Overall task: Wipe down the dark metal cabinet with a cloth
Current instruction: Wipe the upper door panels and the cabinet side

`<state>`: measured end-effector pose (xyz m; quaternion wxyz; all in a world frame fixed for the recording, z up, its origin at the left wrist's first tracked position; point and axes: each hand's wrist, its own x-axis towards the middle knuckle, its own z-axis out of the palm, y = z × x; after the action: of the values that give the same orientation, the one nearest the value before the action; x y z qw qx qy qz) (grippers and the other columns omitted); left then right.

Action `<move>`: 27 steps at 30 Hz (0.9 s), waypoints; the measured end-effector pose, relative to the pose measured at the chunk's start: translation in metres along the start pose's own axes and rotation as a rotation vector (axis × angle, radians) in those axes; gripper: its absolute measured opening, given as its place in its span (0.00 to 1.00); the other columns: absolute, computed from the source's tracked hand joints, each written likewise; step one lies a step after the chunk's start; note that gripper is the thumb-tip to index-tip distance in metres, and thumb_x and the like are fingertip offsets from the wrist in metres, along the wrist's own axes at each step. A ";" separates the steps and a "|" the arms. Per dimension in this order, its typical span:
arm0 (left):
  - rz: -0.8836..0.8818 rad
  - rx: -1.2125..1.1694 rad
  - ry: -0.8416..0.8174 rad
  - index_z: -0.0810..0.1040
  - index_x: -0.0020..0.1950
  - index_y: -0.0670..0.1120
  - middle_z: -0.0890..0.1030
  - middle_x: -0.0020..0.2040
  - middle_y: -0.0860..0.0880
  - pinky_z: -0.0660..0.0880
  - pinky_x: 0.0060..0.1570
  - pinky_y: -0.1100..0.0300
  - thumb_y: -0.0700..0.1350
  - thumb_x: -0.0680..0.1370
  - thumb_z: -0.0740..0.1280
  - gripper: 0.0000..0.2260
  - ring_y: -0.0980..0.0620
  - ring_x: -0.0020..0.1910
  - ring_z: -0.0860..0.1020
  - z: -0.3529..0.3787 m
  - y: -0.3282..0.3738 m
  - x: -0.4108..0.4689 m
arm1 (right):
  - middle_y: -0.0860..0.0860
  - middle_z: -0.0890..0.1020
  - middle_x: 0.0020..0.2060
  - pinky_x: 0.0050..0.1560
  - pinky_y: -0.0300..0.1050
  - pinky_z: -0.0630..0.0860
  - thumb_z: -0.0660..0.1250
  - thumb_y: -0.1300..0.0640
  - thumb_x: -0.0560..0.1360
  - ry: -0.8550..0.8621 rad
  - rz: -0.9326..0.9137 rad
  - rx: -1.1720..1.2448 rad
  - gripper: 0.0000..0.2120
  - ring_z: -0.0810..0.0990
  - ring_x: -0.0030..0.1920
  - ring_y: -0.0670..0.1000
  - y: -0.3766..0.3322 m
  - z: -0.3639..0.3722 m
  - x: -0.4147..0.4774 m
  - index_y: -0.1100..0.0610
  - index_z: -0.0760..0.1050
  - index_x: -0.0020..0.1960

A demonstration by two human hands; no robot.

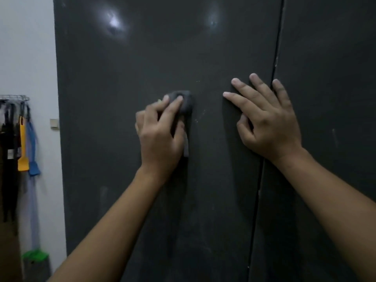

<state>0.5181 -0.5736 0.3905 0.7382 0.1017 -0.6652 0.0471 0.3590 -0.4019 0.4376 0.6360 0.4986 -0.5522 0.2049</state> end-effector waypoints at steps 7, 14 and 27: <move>0.044 -0.029 0.021 0.78 0.67 0.44 0.76 0.66 0.43 0.66 0.67 0.57 0.39 0.74 0.67 0.20 0.45 0.62 0.72 0.024 0.048 0.032 | 0.54 0.70 0.73 0.77 0.60 0.55 0.59 0.58 0.71 0.031 0.137 0.071 0.28 0.62 0.77 0.57 0.000 -0.004 0.000 0.56 0.72 0.72; 0.348 0.003 -0.237 0.79 0.66 0.46 0.75 0.69 0.47 0.73 0.60 0.49 0.39 0.73 0.68 0.21 0.44 0.58 0.78 0.001 0.035 -0.081 | 0.55 0.72 0.72 0.77 0.61 0.54 0.59 0.59 0.70 0.017 0.110 0.096 0.28 0.63 0.77 0.57 0.001 -0.006 -0.001 0.56 0.73 0.70; 0.157 0.077 -0.068 0.80 0.65 0.48 0.77 0.67 0.47 0.69 0.59 0.58 0.38 0.77 0.67 0.17 0.46 0.56 0.78 -0.023 0.000 -0.087 | 0.54 0.71 0.71 0.77 0.63 0.51 0.60 0.55 0.69 -0.029 0.071 0.088 0.27 0.63 0.76 0.58 0.001 -0.008 -0.005 0.54 0.73 0.68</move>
<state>0.5308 -0.5633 0.3021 0.7050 0.0791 -0.6934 0.1266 0.3606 -0.3935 0.4345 0.5977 0.5091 -0.5693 0.2439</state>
